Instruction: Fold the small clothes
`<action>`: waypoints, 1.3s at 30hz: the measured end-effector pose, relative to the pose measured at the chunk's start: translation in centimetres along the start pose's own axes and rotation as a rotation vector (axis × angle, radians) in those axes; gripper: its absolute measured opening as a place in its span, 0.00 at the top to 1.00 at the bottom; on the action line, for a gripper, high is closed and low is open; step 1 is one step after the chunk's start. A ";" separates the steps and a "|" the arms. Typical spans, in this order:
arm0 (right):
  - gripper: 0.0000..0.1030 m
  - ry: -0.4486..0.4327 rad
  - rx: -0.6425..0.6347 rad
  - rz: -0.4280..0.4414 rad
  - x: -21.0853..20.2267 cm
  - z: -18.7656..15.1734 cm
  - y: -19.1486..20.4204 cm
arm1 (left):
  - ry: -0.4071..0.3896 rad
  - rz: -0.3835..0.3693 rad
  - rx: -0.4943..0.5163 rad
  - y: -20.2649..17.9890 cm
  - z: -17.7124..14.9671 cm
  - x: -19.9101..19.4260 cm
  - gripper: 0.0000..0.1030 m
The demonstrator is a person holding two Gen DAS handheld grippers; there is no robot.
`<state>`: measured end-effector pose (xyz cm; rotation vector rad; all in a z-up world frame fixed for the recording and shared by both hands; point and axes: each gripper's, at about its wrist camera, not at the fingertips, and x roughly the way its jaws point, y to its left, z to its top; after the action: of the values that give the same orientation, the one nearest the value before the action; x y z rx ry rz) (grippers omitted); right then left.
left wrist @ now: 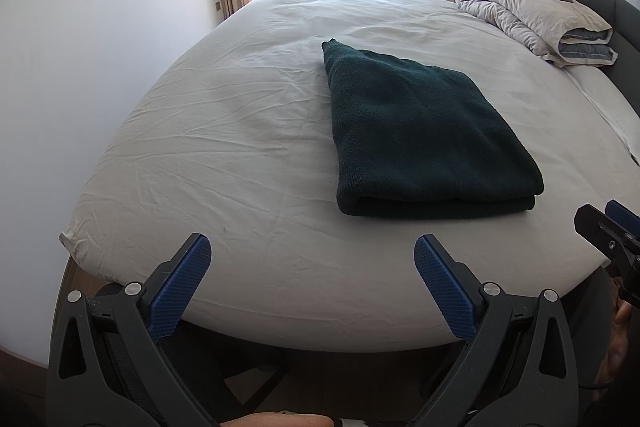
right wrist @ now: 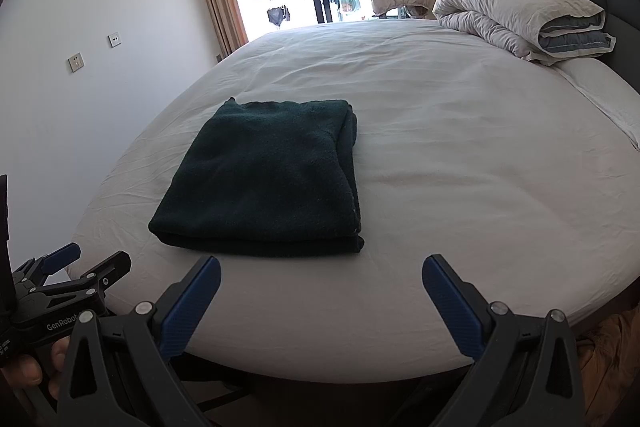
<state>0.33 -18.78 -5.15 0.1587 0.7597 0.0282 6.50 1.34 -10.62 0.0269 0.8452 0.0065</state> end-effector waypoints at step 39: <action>0.00 0.008 0.000 0.001 0.1 -0.3 0.1 | 0.008 -0.012 0.000 -0.3 -0.4 0.2 0.00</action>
<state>0.15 -18.60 -5.40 0.1591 0.7676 0.0302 6.31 1.08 -11.03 0.0217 0.8531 -0.0048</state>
